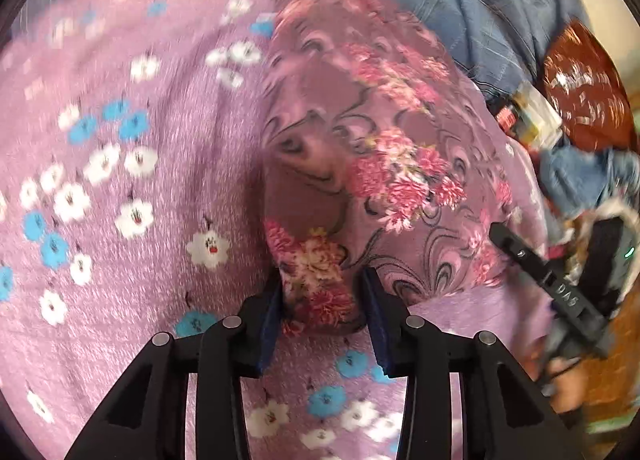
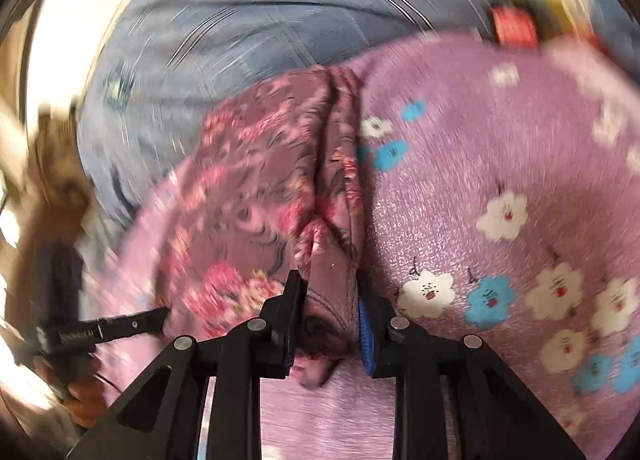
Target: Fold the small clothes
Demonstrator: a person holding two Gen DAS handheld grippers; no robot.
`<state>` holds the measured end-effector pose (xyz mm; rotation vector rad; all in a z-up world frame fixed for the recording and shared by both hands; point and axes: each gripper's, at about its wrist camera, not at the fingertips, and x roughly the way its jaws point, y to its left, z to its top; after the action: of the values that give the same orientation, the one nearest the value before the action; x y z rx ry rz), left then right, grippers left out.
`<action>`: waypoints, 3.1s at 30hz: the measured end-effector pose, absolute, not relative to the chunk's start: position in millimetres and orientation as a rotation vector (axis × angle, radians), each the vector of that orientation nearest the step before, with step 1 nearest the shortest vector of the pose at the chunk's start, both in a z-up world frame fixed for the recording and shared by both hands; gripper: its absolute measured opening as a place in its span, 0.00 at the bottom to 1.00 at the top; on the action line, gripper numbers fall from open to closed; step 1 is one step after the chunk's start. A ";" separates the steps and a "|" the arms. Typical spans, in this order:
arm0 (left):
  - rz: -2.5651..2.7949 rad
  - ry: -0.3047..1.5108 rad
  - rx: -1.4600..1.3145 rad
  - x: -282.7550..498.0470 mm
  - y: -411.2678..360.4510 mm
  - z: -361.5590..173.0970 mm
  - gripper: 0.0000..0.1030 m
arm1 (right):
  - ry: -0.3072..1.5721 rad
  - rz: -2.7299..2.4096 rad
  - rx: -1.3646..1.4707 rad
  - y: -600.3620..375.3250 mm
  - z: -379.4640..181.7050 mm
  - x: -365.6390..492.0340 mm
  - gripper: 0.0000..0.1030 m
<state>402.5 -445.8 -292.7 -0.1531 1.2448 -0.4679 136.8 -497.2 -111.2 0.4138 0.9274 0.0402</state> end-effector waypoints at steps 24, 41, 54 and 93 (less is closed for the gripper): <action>-0.311 1.172 -0.094 523.9 -493.3 -281.2 0.41 | 0.903 -0.003 0.409 -508.1 -108.9 244.1 0.58; -0.339 1.182 -0.168 509.5 -444.8 -230.5 0.42 | 0.880 -0.045 0.512 -523.8 -71.6 236.3 0.65; -0.315 1.220 -0.148 589.5 -482.9 -248.4 0.46 | 0.908 0.086 0.377 -495.3 -81.1 328.7 0.13; -0.418 1.190 -0.177 472.8 -468.4 -210.4 0.28 | 0.834 0.148 0.510 -489.4 -80.5 208.9 0.24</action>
<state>472.8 -468.4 -210.4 -0.1767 1.1902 -0.4179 208.9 -489.4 -80.5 0.5097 0.8336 0.1485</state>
